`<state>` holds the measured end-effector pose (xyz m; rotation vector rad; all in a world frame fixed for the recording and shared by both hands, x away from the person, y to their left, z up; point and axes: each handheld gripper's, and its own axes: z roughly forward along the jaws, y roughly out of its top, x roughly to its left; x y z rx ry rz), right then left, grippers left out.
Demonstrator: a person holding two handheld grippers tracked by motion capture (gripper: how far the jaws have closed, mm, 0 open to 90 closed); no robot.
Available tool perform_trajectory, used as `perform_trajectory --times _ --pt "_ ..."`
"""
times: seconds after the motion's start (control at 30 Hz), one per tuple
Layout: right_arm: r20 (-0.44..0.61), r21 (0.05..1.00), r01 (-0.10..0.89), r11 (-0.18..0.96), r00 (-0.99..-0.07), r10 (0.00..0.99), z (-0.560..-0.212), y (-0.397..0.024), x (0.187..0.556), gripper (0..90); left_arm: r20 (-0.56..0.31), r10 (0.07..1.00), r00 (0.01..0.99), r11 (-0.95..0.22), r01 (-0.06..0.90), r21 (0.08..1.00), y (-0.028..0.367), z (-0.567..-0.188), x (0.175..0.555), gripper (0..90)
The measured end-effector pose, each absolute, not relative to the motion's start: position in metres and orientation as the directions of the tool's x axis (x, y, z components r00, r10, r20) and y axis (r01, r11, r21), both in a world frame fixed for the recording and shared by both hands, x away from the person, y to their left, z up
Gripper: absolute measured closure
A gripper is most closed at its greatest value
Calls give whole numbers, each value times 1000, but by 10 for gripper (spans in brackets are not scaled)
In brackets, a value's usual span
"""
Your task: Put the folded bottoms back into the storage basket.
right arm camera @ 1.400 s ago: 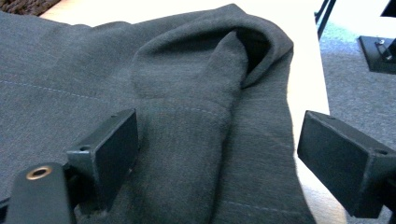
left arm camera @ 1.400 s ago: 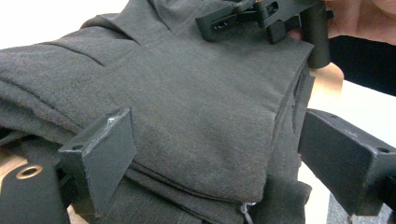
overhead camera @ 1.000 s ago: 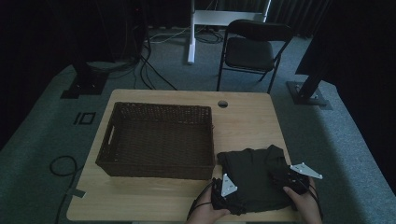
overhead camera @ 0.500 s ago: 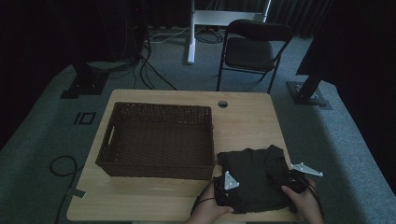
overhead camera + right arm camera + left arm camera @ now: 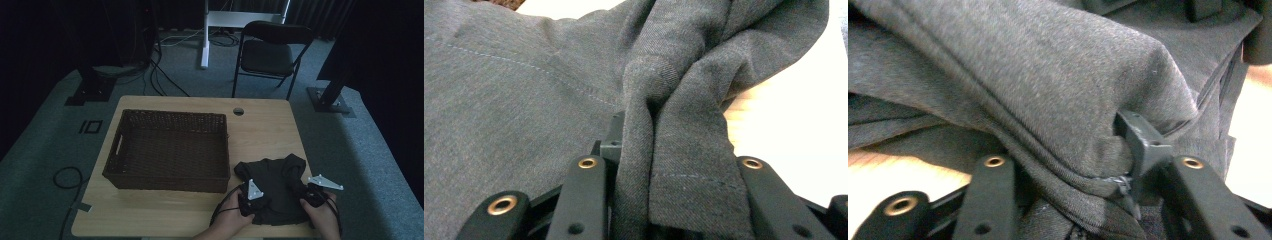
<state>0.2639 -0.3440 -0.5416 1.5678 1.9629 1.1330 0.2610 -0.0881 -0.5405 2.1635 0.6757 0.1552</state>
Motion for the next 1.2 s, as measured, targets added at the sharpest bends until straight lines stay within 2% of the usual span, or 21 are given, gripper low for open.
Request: perform_trajectory --times 0.33,0.77,1.2 --pt "200 790 612 24 -294 935 -526 -344 260 667 -140 512 848 -500 427 754 -87 -521 265 663" --pt "222 827 562 -14 -304 926 -496 -348 256 667 -128 487 864 -475 384 792 -85 -483 270 666" --pt "209 878 478 -31 -324 923 -446 -347 259 665 -75 475 877 -447 314 838 -77 -432 279 665"
